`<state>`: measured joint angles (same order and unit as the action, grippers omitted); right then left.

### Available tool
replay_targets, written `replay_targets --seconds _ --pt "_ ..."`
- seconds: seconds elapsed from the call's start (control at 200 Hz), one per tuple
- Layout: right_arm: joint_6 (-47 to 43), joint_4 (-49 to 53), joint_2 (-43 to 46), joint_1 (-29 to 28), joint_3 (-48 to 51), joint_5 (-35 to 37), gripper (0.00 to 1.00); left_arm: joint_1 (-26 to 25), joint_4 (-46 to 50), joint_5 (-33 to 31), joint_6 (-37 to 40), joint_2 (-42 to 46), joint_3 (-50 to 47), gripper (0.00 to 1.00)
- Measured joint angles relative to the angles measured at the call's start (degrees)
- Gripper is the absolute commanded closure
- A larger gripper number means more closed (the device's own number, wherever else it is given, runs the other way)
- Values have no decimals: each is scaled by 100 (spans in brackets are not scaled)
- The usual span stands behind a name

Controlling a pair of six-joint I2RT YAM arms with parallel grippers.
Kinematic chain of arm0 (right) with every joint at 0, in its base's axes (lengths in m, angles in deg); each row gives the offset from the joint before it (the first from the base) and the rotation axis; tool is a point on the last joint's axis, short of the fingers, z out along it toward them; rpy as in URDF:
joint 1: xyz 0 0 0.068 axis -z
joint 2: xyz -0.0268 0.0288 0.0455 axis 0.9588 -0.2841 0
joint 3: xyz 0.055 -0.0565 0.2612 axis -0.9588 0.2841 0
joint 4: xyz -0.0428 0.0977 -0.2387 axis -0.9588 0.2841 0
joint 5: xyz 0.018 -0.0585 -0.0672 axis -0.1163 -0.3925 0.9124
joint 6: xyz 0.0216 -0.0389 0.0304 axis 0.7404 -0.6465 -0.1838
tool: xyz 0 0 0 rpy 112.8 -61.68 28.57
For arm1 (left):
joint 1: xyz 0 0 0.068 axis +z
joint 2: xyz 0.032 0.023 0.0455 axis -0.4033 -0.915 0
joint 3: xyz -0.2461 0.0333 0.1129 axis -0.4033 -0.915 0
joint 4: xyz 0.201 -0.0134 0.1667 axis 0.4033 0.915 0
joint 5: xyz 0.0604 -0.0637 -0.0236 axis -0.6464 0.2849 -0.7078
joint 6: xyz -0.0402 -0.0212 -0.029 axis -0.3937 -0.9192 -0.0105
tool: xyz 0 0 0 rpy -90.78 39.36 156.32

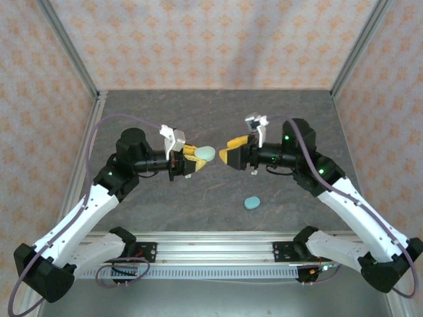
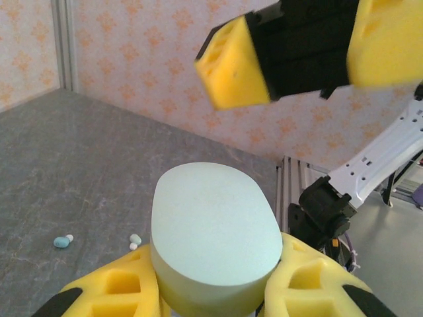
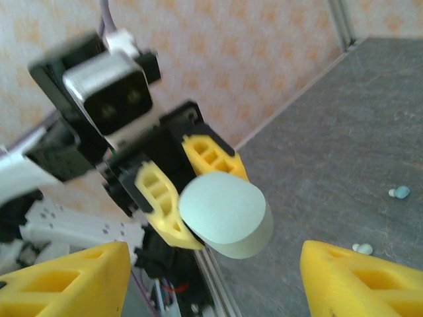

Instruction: Insert wireless bluetooth earbuds into charging case

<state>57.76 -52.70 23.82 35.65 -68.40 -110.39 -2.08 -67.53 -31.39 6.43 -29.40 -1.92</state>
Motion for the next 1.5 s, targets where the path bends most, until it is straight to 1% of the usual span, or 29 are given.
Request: replay_targets --seconds 0.1,0.235,0.425,0.56,0.826,0.936,1.096,1.236,1.291,1.366,1.501 --pt "-455 177 -186 -192 0 -2 31 0 177 76 66 37 37 93" --pt "-796 219 -350 -251 2 -31 31 0 321 223 90 37 96 92" --pt "-940 188 -501 -258 0 -238 31 0 542 446 133 31 236 93" --pt "-966 122 -551 -262 0 -396 33 0 616 509 136 17 352 93" --pt "-907 -175 -588 -264 2 -662 47 0 640 601 221 -76 457 93" --pt "-785 -374 -675 -286 4 -828 58 2 702 643 238 -131 476 93" --pt "-636 -411 -761 -245 7 -942 73 63 876 678 243 -131 501 94" --pt "-498 -415 -800 -245 7 -966 82 81 1003 684 284 -127 522 94" --pt "-402 -415 -828 -223 7 -997 81 87 1047 678 284 -127 522 94" --pt "-214 -428 -848 -208 7 -1012 75 103 1091 673 284 -129 522 94" --pt "238 -625 -859 -181 37 -999 67 125 1088 662 289 -129 525 94"
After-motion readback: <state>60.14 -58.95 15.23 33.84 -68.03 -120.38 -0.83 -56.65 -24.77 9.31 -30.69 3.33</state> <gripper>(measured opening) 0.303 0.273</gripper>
